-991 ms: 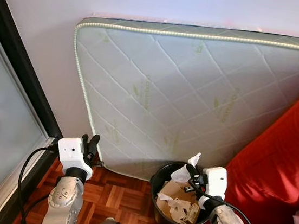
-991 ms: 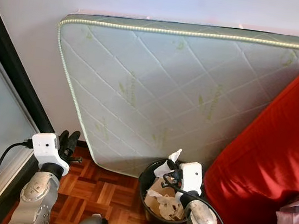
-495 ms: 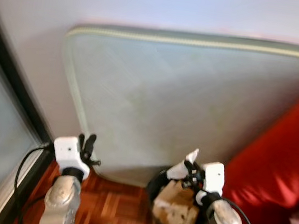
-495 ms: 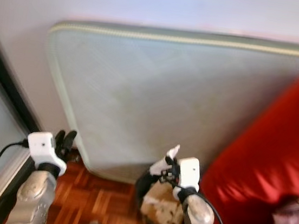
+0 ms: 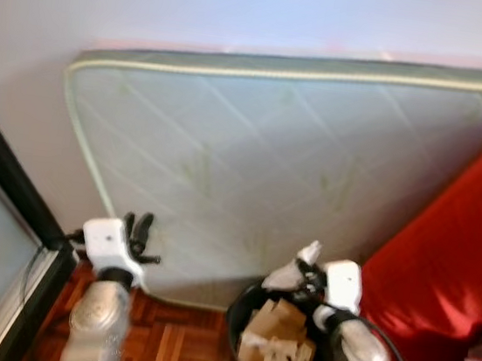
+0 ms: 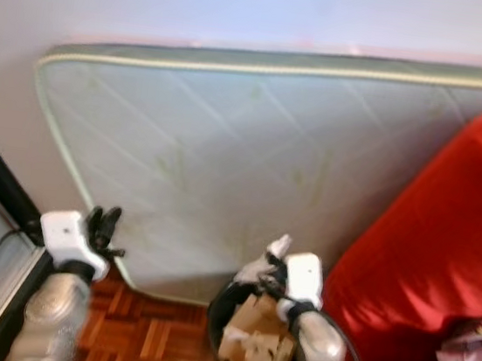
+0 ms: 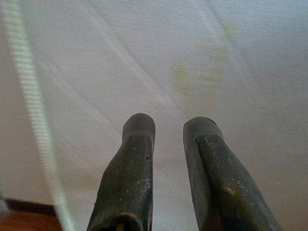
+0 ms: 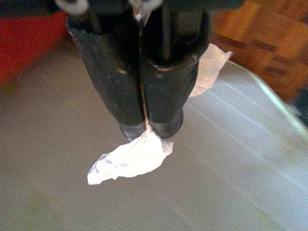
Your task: Clean up the room
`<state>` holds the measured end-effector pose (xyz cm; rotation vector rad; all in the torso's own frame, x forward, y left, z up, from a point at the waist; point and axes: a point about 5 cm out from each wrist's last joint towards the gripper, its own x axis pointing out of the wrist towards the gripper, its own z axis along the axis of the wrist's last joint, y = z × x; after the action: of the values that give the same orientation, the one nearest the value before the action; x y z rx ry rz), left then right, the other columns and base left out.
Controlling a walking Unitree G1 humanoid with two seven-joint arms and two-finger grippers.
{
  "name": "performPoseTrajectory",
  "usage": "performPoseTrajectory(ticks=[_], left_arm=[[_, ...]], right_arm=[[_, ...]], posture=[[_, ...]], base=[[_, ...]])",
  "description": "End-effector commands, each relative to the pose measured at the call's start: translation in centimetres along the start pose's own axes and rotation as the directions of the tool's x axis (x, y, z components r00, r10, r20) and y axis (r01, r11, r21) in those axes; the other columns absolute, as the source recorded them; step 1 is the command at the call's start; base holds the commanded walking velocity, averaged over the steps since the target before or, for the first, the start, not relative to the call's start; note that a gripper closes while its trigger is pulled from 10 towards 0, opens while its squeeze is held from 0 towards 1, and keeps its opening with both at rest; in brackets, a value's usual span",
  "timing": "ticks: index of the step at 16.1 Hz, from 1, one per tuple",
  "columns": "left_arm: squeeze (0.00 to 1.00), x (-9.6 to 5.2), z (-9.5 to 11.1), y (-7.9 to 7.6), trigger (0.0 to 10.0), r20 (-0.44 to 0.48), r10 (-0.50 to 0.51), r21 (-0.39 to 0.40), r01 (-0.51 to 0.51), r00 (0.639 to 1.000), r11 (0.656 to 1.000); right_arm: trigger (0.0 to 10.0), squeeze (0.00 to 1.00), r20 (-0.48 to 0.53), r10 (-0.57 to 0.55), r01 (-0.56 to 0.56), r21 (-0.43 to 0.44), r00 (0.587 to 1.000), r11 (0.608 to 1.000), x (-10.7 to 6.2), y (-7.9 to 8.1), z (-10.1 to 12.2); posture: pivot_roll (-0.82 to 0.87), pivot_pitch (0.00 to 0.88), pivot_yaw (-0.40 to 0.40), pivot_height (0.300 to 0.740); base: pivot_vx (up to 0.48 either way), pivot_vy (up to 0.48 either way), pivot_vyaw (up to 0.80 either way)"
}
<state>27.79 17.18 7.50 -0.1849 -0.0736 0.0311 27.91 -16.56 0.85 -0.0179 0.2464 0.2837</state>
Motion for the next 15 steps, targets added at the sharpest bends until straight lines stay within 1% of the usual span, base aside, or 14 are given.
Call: performPoseTrajectory(ticks=[1,3,4,8,10,12,13,15], left_arm=[[0.00,0.0,0.4,0.6,10.0,0.005,0.008,0.025,-0.009,1.000,1.000],[0.00,0.0,0.4,0.6,10.0,0.005,0.008,0.024,-0.008,1.000,1.000],[0.00,-0.2,0.3,0.4,10.0,-0.005,-0.004,0.021,0.004,1.000,1.000],[0.00,-0.6,0.2,-0.1,10.0,-0.014,-0.027,0.011,0.027,1.000,1.000],[0.00,-0.7,0.3,-0.3,10.0,-0.011,-0.036,0.011,0.036,0.999,0.999],[0.00,-0.8,0.6,-0.3,10.0,-0.002,-0.039,0.015,0.039,0.999,0.999],[0.00,-0.8,0.7,-0.3,10.0,0.003,-0.039,0.020,0.039,0.999,0.999],[0.00,-0.4,1.4,-0.3,10.0,0.023,-0.039,0.037,0.039,0.999,0.999]], right_arm=[[10.0,0.00,-0.006,0.014,-0.014,0.007,1.000,1.000,0.4,0.6,0.1],[10.0,0.00,-0.023,0.022,-0.022,0.002,0.999,1.000,0.6,0.8,0.0],[10.0,0.00,-0.062,0.015,-0.015,-0.006,0.998,1.000,0.9,0.9,-0.2],[10.0,0.00,-0.140,0.040,-0.043,-0.016,0.989,0.999,1.7,1.8,-0.4],[10.0,0.00,-0.185,0.050,-0.051,-0.003,0.981,0.999,2.0,2.4,-0.7],[10.0,0.00,-0.232,0.044,-0.043,0.010,0.972,0.999,2.1,2.5,-1.0],[10.0,0.00,-0.234,0.040,-0.036,0.019,0.971,0.999,2.2,2.5,-1.0],[10.0,0.00,-0.230,0.026,-0.019,0.031,0.973,0.999,2.8,2.4,-0.2]], posture=[[-0.01,0.000,0.045,0.657],[-0.01,0.000,0.043,0.657],[-0.01,0.000,0.041,0.657],[0.00,0.000,0.041,0.657],[0.03,0.000,0.030,0.657],[0.05,0.000,0.013,0.657],[0.06,0.000,0.007,0.657],[0.07,0.000,-0.007,0.657]], base=[[0.315,0.000,0.00],[0.311,0.000,0.00],[0.000,0.000,0.00],[0.000,0.000,0.00],[0.000,0.000,0.00],[0.000,0.000,0.00],[0.000,0.000,0.00],[0.000,0.000,0.00]])
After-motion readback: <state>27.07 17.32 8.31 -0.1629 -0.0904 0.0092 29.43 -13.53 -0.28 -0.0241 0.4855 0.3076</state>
